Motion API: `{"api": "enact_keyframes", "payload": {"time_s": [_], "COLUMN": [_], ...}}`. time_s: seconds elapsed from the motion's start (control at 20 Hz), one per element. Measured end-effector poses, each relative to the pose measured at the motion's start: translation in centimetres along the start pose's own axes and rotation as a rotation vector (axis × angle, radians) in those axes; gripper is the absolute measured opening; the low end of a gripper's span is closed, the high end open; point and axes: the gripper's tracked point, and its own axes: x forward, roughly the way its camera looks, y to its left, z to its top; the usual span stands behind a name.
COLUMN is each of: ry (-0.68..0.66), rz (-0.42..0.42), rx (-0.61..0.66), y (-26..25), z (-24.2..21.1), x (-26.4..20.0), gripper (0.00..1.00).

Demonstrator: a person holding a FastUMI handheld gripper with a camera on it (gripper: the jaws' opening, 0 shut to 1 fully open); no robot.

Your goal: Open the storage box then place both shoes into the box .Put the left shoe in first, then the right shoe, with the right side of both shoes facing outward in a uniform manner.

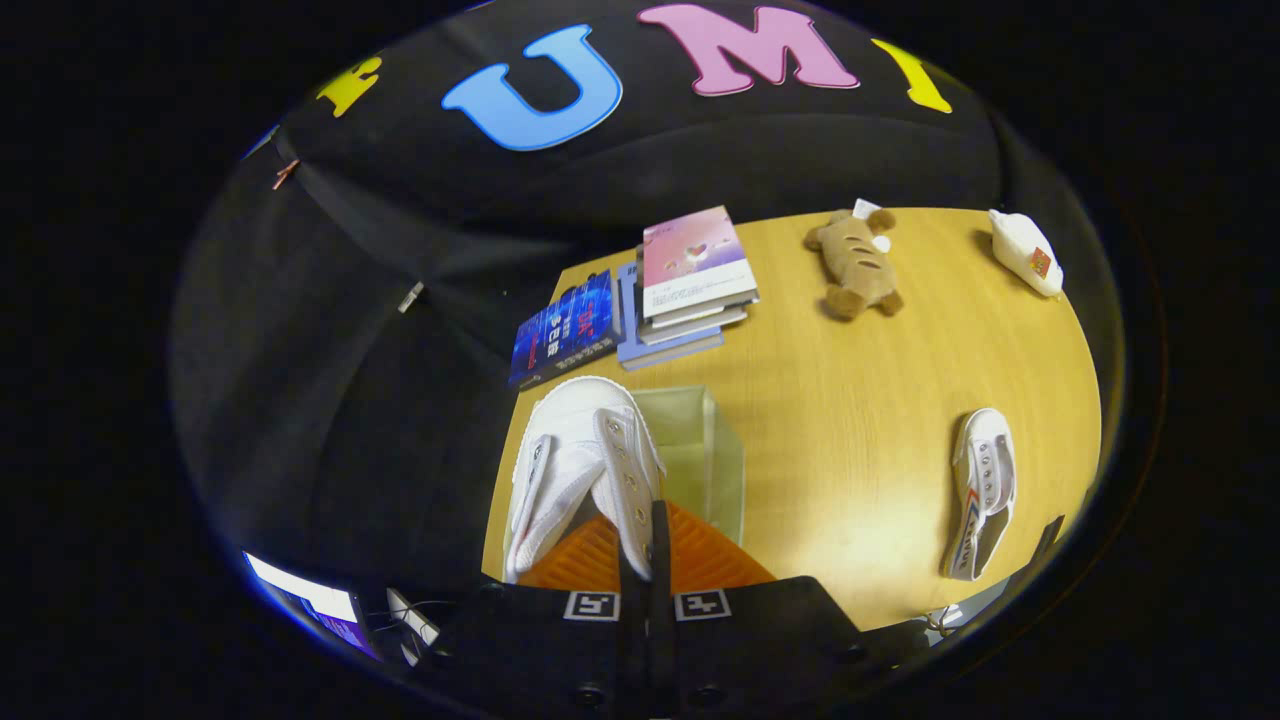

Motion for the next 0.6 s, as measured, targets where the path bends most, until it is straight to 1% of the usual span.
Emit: {"api": "enact_keyframes", "payload": {"time_s": [0.2, 0.45, 0.6], "ry": [0.086, 0.2, 0.24], "rz": [-0.066, -0.153, -0.177], "rx": [0.005, 0.111, 0.161], "y": [1.3, 1.3, 1.3], "z": [-2.2, -4.6, -5.7], "x": [4.5, 8.6, 10.4], "gripper": [0.05, 0.05, 0.05]}}
